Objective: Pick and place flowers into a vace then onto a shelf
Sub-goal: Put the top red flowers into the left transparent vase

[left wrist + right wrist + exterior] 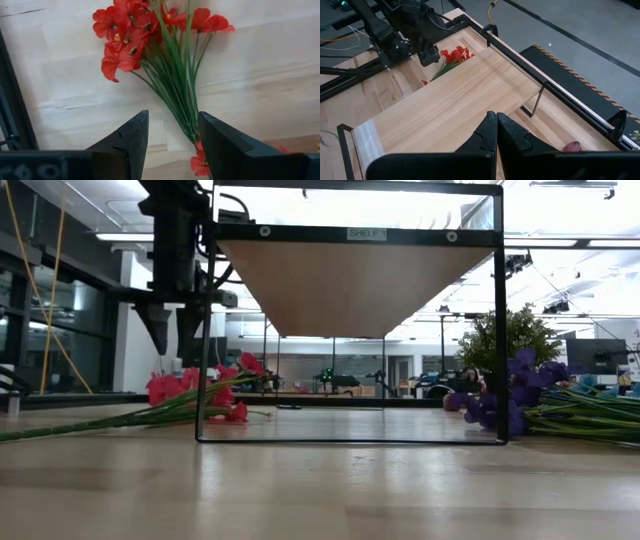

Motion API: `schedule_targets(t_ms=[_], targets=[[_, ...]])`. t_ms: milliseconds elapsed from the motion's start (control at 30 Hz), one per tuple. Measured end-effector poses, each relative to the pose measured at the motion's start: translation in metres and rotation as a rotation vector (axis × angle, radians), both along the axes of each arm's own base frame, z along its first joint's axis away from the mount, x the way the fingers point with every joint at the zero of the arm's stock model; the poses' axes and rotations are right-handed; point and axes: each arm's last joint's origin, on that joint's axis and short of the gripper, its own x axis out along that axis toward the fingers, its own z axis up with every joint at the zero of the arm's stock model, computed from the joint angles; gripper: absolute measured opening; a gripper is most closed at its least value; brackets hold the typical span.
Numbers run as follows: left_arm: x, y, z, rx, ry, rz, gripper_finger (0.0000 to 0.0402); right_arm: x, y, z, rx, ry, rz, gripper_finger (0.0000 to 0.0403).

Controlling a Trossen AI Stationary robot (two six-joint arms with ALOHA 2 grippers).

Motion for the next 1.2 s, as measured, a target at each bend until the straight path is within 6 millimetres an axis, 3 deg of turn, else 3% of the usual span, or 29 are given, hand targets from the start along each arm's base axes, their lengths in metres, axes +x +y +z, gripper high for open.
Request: schedule_targets(t_ms=[367, 800, 1200], targets=[[0.0040, 0.0016, 0.0006, 0.021, -0.036, -0.020, 0.0212, 0.0001, 0.0000, -0.0001, 0.001, 0.000, 0.000, 0.0000], [0.0039, 0.0017, 0.0006, 0.027, -0.028, -0.046, 0.0355, 0.0001, 0.0000, -0.0002, 0.001, 0.001, 0.000, 0.0000], [0.0067, 0.0023, 0.0010, 0.018, -0.084, 0.054, 0.0395, 0.0001, 0.0003, -0.0001, 0.011, -0.002, 0.008, 0.0000]])
